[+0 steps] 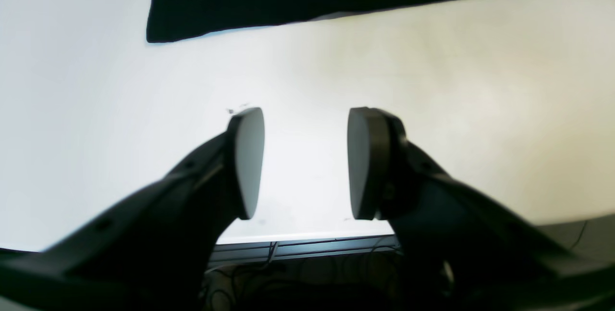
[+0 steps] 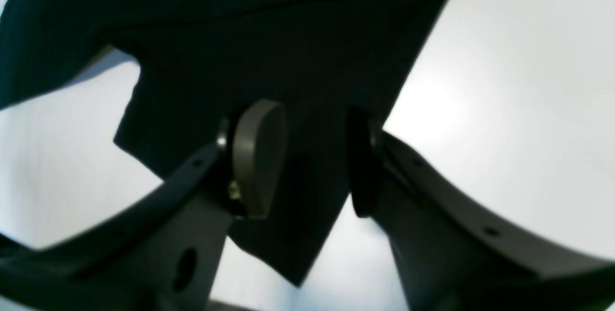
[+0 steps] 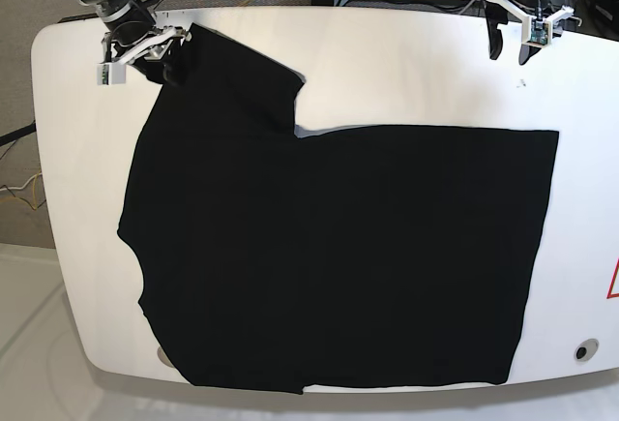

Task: Fold the T-shirt properly
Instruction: 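Grasp the shirt's shoulder edge by the sleeve with the right gripper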

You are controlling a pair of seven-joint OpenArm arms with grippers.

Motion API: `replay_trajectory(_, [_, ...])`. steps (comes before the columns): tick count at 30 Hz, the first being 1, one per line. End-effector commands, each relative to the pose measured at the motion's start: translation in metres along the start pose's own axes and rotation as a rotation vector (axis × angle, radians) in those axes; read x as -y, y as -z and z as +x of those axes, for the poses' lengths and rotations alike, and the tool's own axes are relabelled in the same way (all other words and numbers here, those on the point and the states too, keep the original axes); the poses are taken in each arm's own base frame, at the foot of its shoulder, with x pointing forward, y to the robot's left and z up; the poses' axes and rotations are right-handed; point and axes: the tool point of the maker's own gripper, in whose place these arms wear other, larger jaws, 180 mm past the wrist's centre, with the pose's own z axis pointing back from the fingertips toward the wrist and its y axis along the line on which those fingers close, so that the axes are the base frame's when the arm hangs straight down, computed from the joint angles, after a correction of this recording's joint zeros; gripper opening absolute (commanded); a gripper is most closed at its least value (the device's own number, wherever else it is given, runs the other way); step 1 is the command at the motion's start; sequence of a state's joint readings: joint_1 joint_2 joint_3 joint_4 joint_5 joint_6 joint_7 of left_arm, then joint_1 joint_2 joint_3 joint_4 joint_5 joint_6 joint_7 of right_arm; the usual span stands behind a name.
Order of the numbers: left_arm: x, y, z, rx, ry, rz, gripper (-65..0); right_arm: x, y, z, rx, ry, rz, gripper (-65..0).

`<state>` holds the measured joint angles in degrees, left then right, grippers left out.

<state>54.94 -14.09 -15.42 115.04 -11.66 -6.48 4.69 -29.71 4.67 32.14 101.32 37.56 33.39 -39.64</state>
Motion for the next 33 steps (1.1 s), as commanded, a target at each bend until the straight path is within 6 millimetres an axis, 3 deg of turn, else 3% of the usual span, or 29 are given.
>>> replay_trajectory(1, [-0.004,-0.003,0.01,0.039,0.007,0.006,-40.0,0.0,0.0,0.008,0.031,-0.008,0.019,-40.8])
replay_trajectory(9, [-0.013,0.001,0.021,0.068,0.01,0.033,-39.3,0.001,0.008,0.005,0.017,0.016,0.027,-40.4])
replay_trajectory(19, [-0.039,0.014,0.043,0.11,-0.019,0.087,-38.8,0.007,0.015,0.002,0.01,0.049,0.022,-40.2])
replay_trajectory(23, [-0.039,0.018,0.047,0.121,-0.017,0.08,-38.7,0.008,0.017,0.003,0.008,0.052,0.02,-40.1])
replay_trajectory(33, [-0.045,0.025,0.047,0.113,-0.003,0.068,-40.1,0.003,0.025,0.002,-0.018,0.054,0.046,-40.1])
